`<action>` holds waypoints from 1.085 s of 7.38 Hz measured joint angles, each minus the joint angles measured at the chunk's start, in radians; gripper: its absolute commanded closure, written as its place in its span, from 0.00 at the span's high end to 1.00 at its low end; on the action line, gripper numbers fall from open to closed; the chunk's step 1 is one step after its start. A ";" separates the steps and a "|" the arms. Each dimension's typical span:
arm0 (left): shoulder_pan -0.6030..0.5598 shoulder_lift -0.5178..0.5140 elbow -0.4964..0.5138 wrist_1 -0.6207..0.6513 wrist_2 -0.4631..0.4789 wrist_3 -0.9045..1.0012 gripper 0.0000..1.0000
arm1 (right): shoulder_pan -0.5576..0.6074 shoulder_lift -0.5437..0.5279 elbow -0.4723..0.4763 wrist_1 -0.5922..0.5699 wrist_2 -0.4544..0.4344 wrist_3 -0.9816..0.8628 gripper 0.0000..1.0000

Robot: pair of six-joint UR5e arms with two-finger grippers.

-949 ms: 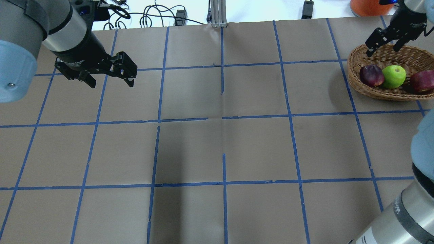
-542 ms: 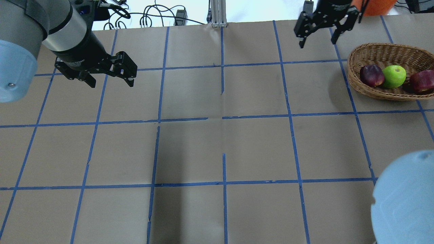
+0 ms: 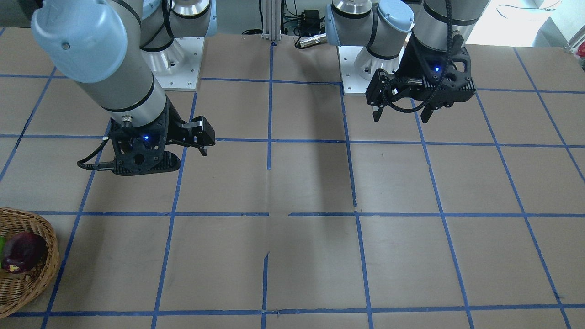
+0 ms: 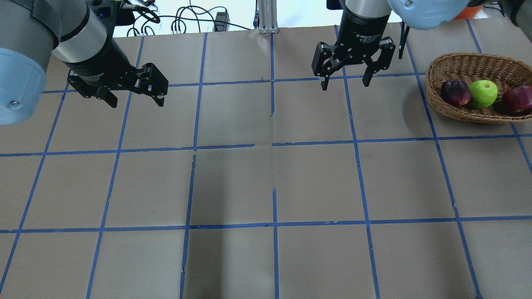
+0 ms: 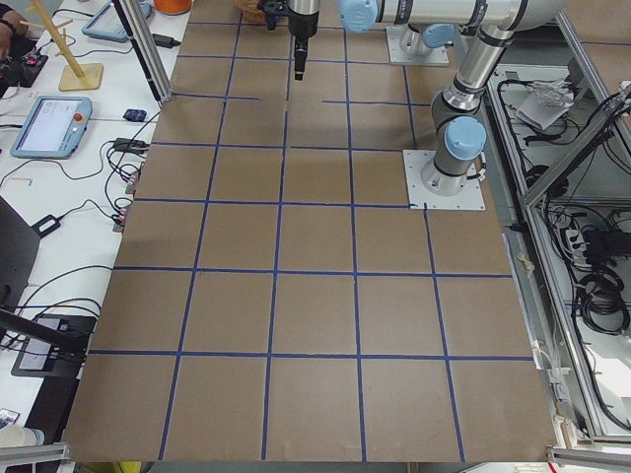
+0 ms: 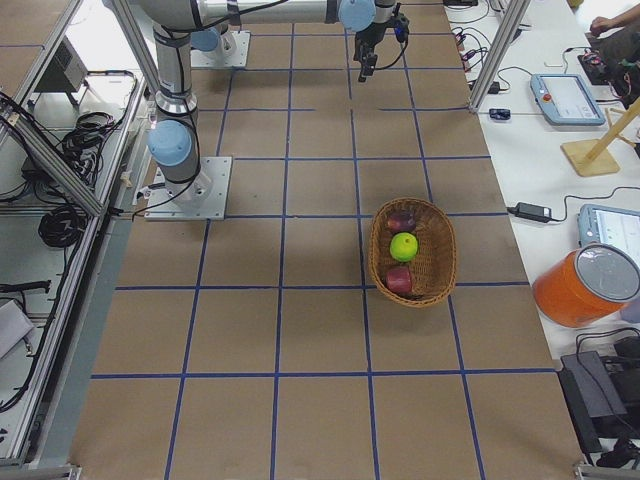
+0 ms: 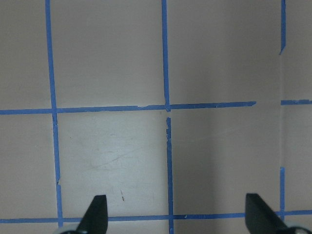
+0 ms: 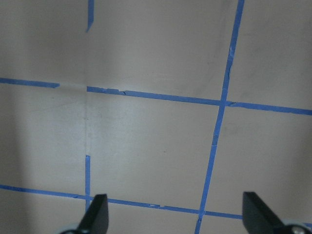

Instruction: Put all apples into basket

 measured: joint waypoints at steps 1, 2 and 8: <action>0.000 -0.020 0.024 -0.010 0.002 -0.013 1.00 | -0.047 -0.051 0.084 -0.055 0.006 -0.034 1.00; 0.000 -0.041 0.053 -0.026 0.002 -0.026 1.00 | -0.075 -0.095 0.145 -0.112 0.004 -0.048 1.00; -0.008 -0.044 0.049 -0.014 -0.001 -0.002 1.00 | -0.095 -0.113 0.147 -0.139 -0.049 -0.066 1.00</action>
